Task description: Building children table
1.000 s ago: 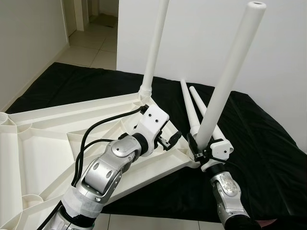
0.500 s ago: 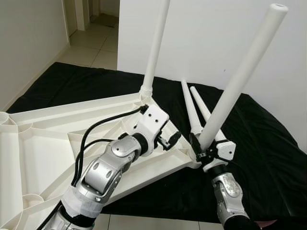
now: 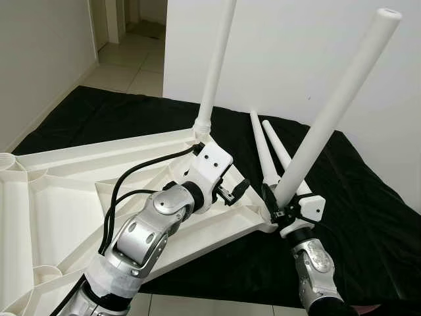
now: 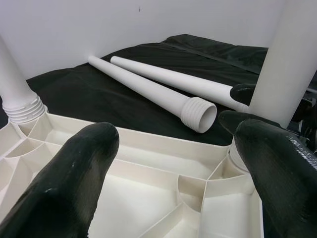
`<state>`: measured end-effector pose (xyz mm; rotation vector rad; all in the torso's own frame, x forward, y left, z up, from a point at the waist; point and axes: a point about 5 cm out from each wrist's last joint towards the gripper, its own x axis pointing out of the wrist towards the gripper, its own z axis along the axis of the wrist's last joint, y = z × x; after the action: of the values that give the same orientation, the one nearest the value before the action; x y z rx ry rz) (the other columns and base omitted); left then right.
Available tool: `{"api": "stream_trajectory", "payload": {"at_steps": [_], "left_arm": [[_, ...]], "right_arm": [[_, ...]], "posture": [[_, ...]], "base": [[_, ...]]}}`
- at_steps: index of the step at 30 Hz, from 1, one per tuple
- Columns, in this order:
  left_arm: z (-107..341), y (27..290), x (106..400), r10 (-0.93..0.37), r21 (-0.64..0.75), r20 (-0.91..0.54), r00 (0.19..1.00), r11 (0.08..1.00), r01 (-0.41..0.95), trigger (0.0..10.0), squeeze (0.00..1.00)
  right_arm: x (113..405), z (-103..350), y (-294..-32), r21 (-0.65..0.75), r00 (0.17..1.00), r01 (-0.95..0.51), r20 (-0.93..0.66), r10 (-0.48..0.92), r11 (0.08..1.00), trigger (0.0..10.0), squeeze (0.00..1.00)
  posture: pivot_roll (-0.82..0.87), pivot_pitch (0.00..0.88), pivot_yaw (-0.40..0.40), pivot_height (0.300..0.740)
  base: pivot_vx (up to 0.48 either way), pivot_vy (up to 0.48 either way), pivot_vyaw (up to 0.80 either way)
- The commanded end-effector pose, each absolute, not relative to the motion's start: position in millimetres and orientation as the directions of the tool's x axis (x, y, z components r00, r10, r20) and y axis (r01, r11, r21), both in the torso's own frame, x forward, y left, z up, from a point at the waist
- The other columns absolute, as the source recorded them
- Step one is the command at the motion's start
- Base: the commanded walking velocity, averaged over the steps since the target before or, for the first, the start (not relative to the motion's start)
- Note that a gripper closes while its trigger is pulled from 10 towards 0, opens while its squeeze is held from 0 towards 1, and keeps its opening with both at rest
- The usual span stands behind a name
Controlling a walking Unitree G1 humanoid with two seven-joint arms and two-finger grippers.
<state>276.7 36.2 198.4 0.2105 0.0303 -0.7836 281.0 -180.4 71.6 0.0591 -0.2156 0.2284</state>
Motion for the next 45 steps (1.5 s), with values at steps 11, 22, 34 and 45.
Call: {"api": "stream_trajectory", "payload": {"at_steps": [11,22,34,45], "left_arm": [[201.4,30.4,273.8,-0.736,0.186,-0.107,0.669,0.646,0.741,10.0,0.00],[201.2,28.3,273.2,-0.734,0.176,-0.097,0.672,0.652,0.738,10.0,0.00],[212.7,28.4,276.8,-0.769,0.078,-0.032,0.638,0.635,0.769,10.0,1.00],[247.6,30.1,280.3,-0.816,0.033,0.104,0.568,0.574,0.818,10.0,0.00]], "right_arm": [[280.9,68.7,-180.3,0.214,0.978,-0.192,0.129,0.167,0.958,10.0,0.00],[297.2,139.7,-166.8,0.137,0.909,-0.301,0.341,0.241,0.944,10.0,0.00],[304.8,177.0,-166.9,0.037,0.891,-0.368,0.301,0.341,0.929,10.0,0.00],[322.9,163.1,-166.5,-0.099,0.930,-0.339,0.113,0.349,0.936,10.0,0.00]], "posture": [[0.04,0.000,-0.100,0.740],[0.04,0.000,-0.113,0.740],[0.04,0.000,-0.120,0.740],[0.05,0.000,-0.125,0.740]], "base": [[0.000,0.000,0.00],[0.000,0.000,0.00],[0.000,0.000,0.00],[0.000,0.000,0.00]]}}
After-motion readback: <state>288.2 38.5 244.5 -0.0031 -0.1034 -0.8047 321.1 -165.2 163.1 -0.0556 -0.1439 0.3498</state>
